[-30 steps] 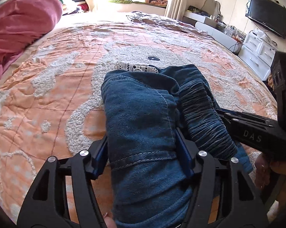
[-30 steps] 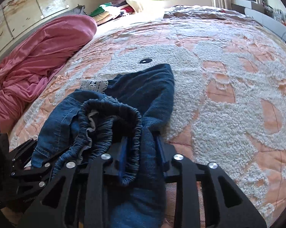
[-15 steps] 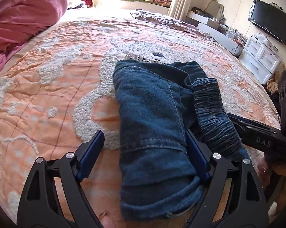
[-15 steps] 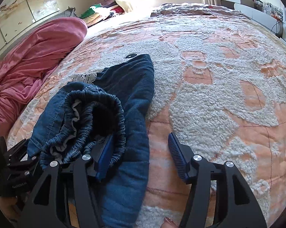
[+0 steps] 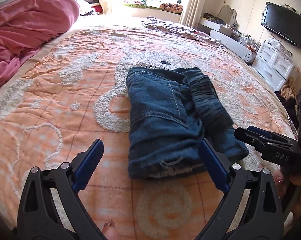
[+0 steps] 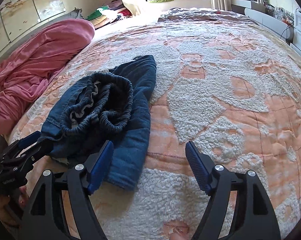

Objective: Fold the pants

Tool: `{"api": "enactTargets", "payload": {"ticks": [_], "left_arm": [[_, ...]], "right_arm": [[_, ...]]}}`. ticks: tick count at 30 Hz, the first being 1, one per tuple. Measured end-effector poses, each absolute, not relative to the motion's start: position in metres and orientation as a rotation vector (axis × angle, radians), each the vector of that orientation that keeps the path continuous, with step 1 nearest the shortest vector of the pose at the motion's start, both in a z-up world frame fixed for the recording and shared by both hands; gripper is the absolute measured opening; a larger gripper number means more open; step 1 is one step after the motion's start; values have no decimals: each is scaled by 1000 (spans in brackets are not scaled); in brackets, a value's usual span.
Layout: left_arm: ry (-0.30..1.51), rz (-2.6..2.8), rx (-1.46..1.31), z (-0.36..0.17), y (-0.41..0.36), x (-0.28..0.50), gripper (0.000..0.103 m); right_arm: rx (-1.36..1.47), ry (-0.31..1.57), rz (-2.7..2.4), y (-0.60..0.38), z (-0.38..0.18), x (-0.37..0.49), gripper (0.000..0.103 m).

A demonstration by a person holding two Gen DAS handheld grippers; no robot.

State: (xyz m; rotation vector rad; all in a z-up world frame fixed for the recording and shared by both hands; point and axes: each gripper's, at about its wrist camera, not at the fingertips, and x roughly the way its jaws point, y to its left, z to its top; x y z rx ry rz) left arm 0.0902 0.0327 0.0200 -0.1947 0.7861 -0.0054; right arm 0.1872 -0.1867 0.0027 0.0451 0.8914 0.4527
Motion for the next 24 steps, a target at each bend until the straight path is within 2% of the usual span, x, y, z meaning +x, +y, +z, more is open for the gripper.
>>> {"api": "enactTargets", "payload": {"ticks": [5, 17, 24], "left_arm": [[772, -3, -188, 28, 29, 76, 93], [723, 2, -173, 49, 23, 64, 93], [714, 14, -155, 57, 17, 56, 93]], "right_arm": [[42, 856, 449, -191, 14, 175, 81], [52, 740, 444, -206, 44, 160, 96], [31, 680, 447, -209, 58, 146, 98]]}}
